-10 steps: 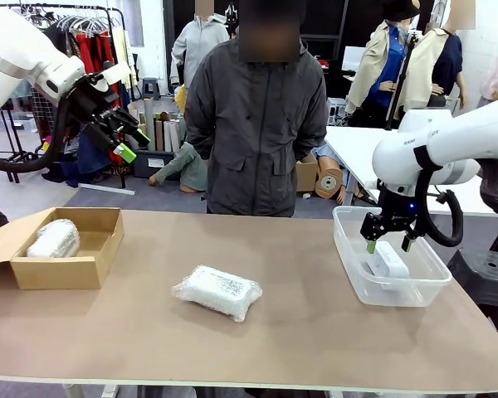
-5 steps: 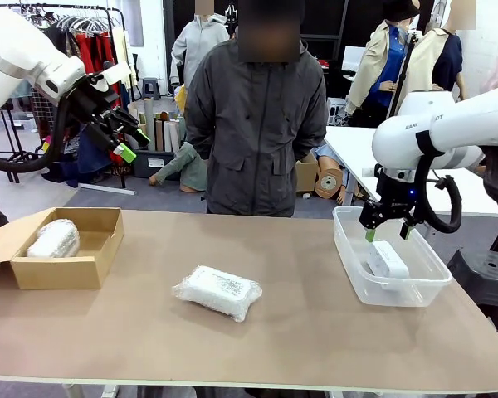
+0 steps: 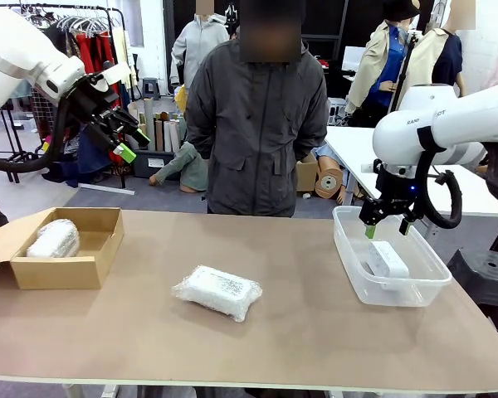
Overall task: Separate and place wrapped and unwrapped clocks.
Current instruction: Pick up the Digital clock indicated by the person.
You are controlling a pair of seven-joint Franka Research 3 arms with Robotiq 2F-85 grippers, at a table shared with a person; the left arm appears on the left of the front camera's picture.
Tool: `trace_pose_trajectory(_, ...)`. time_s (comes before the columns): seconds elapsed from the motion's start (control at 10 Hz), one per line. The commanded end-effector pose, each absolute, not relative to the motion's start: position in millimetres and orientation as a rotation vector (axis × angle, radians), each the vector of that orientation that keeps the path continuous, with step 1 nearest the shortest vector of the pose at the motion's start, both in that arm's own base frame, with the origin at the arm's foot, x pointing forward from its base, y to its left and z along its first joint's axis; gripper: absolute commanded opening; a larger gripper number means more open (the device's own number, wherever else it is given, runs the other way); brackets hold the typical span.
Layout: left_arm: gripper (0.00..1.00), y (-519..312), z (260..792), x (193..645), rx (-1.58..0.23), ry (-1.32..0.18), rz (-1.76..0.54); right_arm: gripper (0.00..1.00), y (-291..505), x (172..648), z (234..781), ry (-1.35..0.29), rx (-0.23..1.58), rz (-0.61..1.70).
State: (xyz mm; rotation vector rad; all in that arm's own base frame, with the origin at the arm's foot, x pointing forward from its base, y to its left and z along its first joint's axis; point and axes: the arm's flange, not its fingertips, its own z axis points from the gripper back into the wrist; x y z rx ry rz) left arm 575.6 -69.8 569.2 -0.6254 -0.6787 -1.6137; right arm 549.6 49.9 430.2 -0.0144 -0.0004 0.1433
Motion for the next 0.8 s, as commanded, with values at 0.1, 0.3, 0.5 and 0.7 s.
trace_pose_trajectory(0.1,1.00,-70,571,574,-0.633,-0.682,-1.616,1.00,50,549,429,0.000,-0.015,0.133)
trace_pose_trajectory(0.3,1.00,-70,571,574,-0.633,-0.682,-1.616,1.00,50,550,428,0.003,-0.014,0.143)
trace_pose_trajectory(0.5,1.00,-70,571,574,-0.633,-0.682,-1.616,1.00,71,542,437,0.061,0.025,0.319)
trace_pose_trajectory(0.7,1.00,-70,571,574,-0.633,-0.682,-1.616,1.00,103,544,456,0.075,0.020,0.501)
